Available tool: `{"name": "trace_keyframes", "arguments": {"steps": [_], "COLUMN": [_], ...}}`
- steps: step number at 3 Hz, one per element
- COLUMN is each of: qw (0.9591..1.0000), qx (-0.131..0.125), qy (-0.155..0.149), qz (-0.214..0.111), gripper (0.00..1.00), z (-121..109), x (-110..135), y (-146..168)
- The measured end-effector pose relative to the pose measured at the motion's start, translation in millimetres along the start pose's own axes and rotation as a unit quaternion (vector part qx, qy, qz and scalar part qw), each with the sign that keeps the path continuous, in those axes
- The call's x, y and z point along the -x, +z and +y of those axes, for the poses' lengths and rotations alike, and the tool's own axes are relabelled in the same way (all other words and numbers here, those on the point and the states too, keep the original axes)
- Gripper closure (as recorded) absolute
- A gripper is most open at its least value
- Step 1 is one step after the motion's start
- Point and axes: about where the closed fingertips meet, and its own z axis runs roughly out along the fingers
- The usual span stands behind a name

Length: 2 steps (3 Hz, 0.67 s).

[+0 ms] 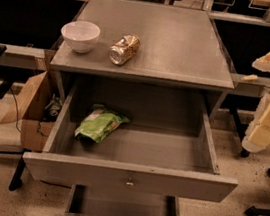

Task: Pick green rice chip bag from top drawer and place on counter

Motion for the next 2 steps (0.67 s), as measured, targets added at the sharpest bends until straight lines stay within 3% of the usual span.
{"name": "trace_keyframes", "arguments": {"steps": [1, 2], "qw": [1.0000, 0.9996], "qx": [0.000, 0.002], "qy": [0.000, 0.020], "qz": [0.000, -0.018], "gripper": [0.00, 0.00], "z": [0.0, -5.7], "x": [0.0, 19.9], "y": [0.0, 24.1]}}
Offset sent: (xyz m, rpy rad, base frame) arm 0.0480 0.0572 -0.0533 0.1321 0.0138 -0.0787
